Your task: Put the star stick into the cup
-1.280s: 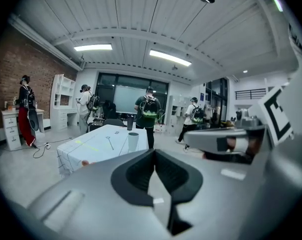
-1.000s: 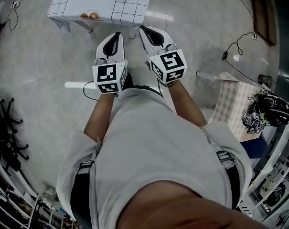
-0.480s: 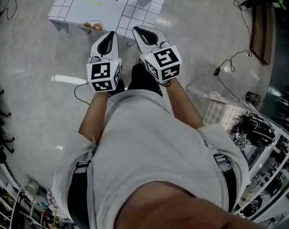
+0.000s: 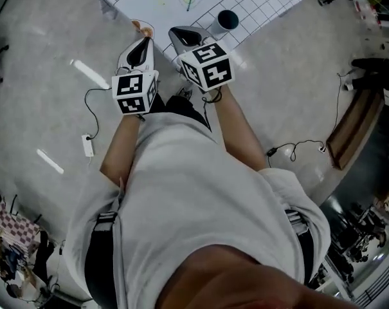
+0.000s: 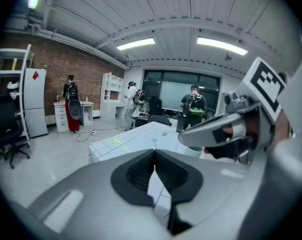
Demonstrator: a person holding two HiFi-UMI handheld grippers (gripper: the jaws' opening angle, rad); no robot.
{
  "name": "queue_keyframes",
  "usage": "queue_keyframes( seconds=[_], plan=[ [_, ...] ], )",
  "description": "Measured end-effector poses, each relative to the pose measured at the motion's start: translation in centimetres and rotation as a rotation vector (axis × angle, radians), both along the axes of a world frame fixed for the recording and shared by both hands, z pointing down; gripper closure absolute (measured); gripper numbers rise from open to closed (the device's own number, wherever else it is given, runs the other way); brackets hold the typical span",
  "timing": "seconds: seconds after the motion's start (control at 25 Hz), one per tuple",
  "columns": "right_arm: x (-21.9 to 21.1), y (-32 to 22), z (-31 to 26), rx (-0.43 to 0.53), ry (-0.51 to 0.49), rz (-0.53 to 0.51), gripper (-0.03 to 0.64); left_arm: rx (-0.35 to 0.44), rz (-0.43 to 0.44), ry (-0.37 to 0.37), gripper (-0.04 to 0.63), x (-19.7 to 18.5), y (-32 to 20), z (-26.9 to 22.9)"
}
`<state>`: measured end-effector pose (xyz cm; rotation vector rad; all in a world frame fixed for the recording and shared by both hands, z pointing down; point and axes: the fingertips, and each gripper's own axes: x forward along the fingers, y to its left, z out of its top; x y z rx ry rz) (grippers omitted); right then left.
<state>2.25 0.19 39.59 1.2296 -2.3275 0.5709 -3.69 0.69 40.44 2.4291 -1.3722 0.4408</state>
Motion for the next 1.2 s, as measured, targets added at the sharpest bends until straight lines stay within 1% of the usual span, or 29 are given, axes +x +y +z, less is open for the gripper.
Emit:
queue_keyframes(
  seconds=[0.16, 0.24, 0.44, 0.56, 0.88, 1.04, 1.2],
  plan=[
    [-1.1, -1.9, 1.3, -0.025, 0.032, -0.069, 0.617, -0.013, -0.074, -0.014, 0.592, -1.8, -0.8, 0.7],
    [-1.6, -3.4, 2.0, -0.038, 0.038, -0.081, 0.617, -0.023, -0.098, -0.015, 0.592, -2.6, -2.0, 1.4],
    [-3.1, -7.1, 4.3, -0.087, 0.063, -0.083, 0.617, -0.067, -0.106, 0.003, 0.592, -4.0, -5.5, 3.9],
    [-3.9, -10.0, 5.6, -0.115, 0.092, -0.073, 0.617, -0.088, -0.087, 0.026, 0.592, -4.7, -9.0, 5.1],
    [-5.7, -18.1, 9.1, -0.223, 0.165, -0.028, 0.617, -0.169, 0.017, 0.072, 0.592, -5.6, -18.9, 8.3],
    [-6.5, -22.2, 11.0, -0.251, 0.212, -0.019, 0.617, -0.197, 0.045, 0.077, 0.592, -6.9, -23.5, 10.2],
    [-6.7, -25.1, 13.1, -0.296, 0.251, -0.008, 0.617, -0.261, 0.088, 0.067, 0.592, -7.6, -25.6, 12.4]
  ],
)
